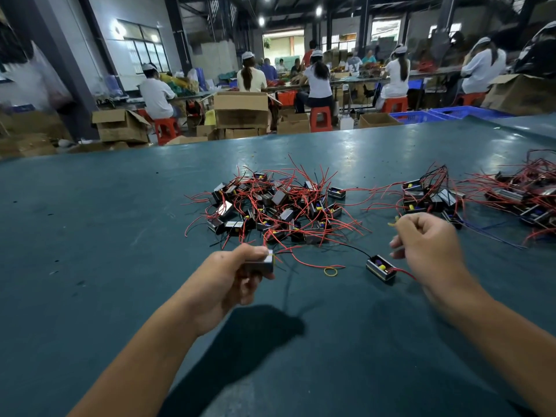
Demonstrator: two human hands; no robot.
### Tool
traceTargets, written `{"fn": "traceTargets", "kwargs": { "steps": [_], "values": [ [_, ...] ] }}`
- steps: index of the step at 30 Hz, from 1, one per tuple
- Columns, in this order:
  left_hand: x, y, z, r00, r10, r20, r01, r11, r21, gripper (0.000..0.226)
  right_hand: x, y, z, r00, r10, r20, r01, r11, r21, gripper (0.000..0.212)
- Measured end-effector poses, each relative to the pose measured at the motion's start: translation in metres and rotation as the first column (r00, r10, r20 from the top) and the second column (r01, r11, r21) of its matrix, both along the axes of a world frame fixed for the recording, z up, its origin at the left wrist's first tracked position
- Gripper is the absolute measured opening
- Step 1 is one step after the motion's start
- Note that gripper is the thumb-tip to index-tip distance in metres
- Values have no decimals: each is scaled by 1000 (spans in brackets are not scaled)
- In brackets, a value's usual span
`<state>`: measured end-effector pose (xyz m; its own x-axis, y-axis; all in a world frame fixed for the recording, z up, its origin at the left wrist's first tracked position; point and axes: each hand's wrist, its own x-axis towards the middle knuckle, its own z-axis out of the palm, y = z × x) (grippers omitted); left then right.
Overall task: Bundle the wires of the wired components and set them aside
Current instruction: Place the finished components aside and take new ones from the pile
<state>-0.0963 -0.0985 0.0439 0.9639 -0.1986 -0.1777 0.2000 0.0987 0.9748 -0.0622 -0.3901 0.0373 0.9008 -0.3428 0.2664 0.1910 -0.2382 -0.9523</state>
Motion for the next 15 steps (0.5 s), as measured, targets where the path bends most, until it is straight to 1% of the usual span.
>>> {"fn": "traceTargets", "kwargs": {
  "steps": [1, 2, 3, 4, 6, 8, 9, 10, 11, 12, 13, 14, 15],
  "values": [
    [1, 3, 0, 994, 20, 111, -35, 990, 137, 24, 2, -5, 3, 1000, 1, 4, -1, 1000, -10, 31],
    [1, 4, -1, 978, 14, 207, -64, 969, 238, 22, 2, -8, 4, 1000, 14, 0, -13, 997, -70, 25],
    [2, 5, -3, 963, -9, 269, -74, 952, 296, 22, 2, -8, 4, 999, 33, -8, -34, 983, -182, 18],
    [2, 4, -6, 954, -43, 298, -62, 941, 332, 21, 1, -6, 2, 998, 61, -19, -64, 943, -326, 13],
    [0, -3, -11, 938, -137, 317, -12, 904, 428, 16, -3, 0, -6, 990, 137, -30, -128, 803, -582, 14],
    [-2, -10, -16, 933, -199, 299, 33, 876, 481, 20, -7, 5, -11, 983, 155, -101, -176, 624, -762, 15],
    [-3, -13, -17, 934, -209, 290, 55, 885, 462, 25, -8, 6, -12, 978, 136, -156, -205, 529, -824, 13],
    [-4, -15, -17, 934, -212, 289, 72, 901, 427, 30, -8, 7, -11, 975, 107, -196, -223, 453, -863, 8],
    [-5, -17, -17, 932, -209, 298, 79, 916, 394, 32, -8, 7, -10, 974, 91, -206, -225, 412, -883, 2],
    [-6, -18, -16, 927, -207, 314, 82, 926, 369, 31, -9, 8, -11, 980, 93, -174, -197, 417, -887, 6],
    [-7, -20, -15, 920, -207, 334, 83, 933, 350, 29, -9, 9, -13, 986, 126, -108, -155, 467, -871, 10],
    [-8, -21, -14, 913, -207, 352, 85, 939, 333, 27, -11, 11, -14, 984, 173, -33, -124, 550, -826, 11],
    [-9, -23, -13, 906, -210, 367, 91, 945, 315, 26, -13, 14, -13, 974, 228, 7, -145, 641, -754, 11]
  ]
}}
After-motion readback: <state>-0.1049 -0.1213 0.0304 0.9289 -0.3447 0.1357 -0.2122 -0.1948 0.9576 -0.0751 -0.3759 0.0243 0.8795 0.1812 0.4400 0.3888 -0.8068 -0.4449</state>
